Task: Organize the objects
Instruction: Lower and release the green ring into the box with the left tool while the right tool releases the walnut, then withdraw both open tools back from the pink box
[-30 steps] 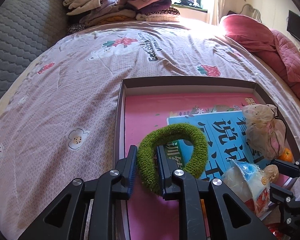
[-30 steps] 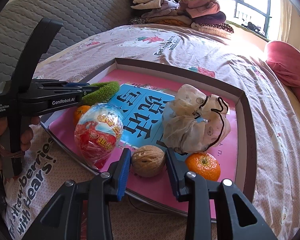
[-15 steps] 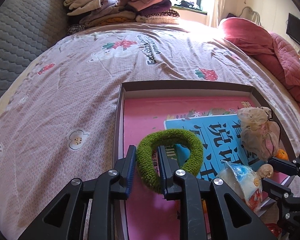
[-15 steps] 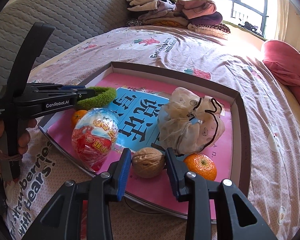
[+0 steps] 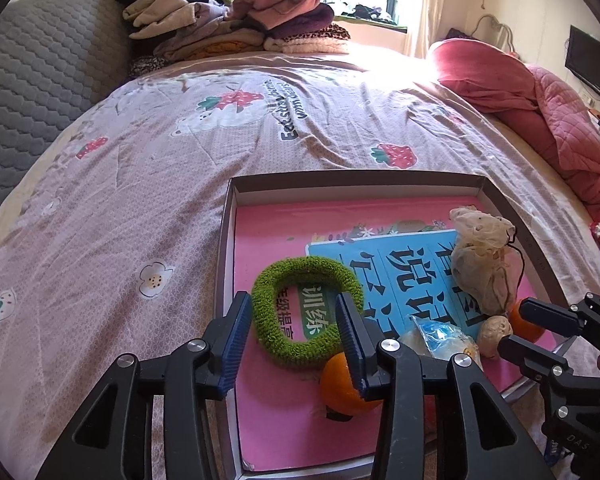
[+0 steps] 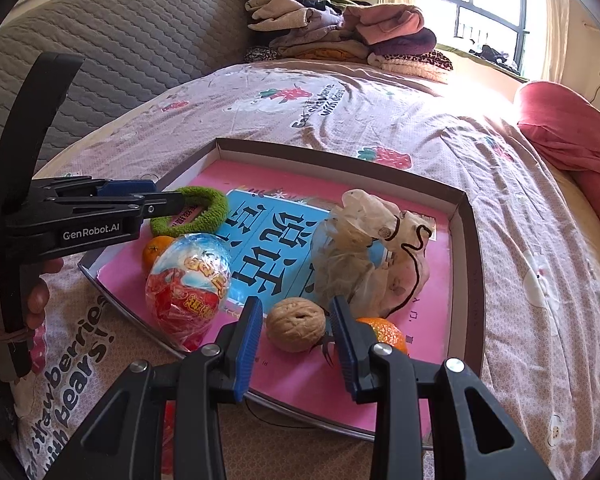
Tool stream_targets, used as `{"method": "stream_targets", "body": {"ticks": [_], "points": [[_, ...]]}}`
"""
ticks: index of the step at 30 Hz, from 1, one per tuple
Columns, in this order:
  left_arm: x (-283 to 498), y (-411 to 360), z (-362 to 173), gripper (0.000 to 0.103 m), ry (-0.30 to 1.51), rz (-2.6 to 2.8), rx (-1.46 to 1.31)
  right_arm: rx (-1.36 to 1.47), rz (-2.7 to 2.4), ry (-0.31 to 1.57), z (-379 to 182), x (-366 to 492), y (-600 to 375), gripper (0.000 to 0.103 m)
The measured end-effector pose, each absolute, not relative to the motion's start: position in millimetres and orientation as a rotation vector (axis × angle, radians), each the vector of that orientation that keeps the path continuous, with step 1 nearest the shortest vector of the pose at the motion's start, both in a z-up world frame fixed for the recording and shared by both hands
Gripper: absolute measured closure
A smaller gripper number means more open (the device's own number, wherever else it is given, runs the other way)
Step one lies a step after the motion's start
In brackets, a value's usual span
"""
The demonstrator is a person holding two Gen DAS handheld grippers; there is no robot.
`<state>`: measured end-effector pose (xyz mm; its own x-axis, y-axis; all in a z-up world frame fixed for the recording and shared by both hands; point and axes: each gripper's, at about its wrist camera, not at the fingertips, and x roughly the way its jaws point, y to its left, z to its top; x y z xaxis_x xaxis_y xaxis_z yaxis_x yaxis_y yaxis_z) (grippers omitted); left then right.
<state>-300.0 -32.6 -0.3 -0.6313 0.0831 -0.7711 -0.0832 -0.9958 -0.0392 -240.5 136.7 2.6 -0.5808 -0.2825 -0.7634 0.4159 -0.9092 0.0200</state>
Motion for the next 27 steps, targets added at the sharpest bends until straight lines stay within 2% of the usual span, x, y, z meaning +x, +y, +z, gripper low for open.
{"method": "stream_targets", "body": {"ticks": [15,27], "points": [[-278.0,-34.3,20.7,0.043,-0.014,2.777,-1.273,1.113,-2.49,0.214,20.9,-234.6,136.0,0.067],[-253.6,-31.9,45.6,0.043,-0.031,2.799,-1.233,1.041,-2.52,0.189,45.0,-220.4,137.2,0.067]]}}
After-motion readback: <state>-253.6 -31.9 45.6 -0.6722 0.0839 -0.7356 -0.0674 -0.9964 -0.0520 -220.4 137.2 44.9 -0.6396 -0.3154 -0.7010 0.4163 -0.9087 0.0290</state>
